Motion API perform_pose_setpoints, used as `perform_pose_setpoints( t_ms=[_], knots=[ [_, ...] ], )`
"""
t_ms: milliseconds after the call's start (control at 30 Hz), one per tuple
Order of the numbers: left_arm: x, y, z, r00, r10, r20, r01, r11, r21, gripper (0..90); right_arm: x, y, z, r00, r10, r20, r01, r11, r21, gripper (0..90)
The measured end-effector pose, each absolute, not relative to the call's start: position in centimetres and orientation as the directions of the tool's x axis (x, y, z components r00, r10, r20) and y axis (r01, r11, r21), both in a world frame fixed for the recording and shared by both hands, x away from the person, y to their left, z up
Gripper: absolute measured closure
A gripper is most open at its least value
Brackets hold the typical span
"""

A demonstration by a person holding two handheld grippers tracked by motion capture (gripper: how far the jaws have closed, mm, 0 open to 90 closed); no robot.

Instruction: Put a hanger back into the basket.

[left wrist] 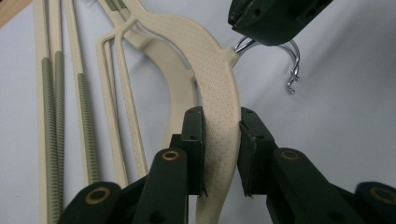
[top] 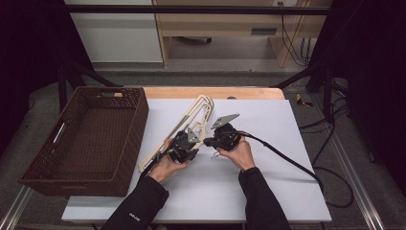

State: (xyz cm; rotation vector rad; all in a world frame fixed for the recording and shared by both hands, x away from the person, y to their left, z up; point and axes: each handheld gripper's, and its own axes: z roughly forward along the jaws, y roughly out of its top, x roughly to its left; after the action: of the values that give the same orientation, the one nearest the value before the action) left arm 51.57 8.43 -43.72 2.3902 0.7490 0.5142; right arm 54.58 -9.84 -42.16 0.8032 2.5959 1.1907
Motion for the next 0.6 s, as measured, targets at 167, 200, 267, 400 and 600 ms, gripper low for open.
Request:
perform_pose_setpoints(
  t_ms=[167,200,267,400,600],
  knots=[
    [51.2,8.7,-43.2,0.753,0.624,0.209,0.383,-0.674,0.632,75.8,53.9,-10.3,-41.0,-0.833,0.549,0.068,0.387,0.49,0.781,79.4],
    [51.2,8.9,-43.1,0.749,0.63,0.202,0.386,-0.664,0.64,76.0,53.8,-10.6,-40.6,-0.836,0.547,0.053,0.365,0.481,0.797,76.7],
    [51.2,9.2,-42.8,0.747,0.633,0.205,0.385,-0.662,0.643,76.3,53.4,-11.1,-39.8,-0.834,0.55,0.049,0.352,0.462,0.814,74.8],
    [51.0,9.6,-42.3,0.729,0.65,0.217,0.38,-0.647,0.661,77.0,52.3,-12.6,-37.8,-0.813,0.582,0.024,0.31,0.397,0.864,61.7],
    [50.9,10.6,-41.6,0.715,0.662,0.226,0.381,-0.639,0.668,78.1,50.6,-15.2,-36.2,-0.773,0.634,0.036,0.277,0.285,0.918,39.7]
  ],
)
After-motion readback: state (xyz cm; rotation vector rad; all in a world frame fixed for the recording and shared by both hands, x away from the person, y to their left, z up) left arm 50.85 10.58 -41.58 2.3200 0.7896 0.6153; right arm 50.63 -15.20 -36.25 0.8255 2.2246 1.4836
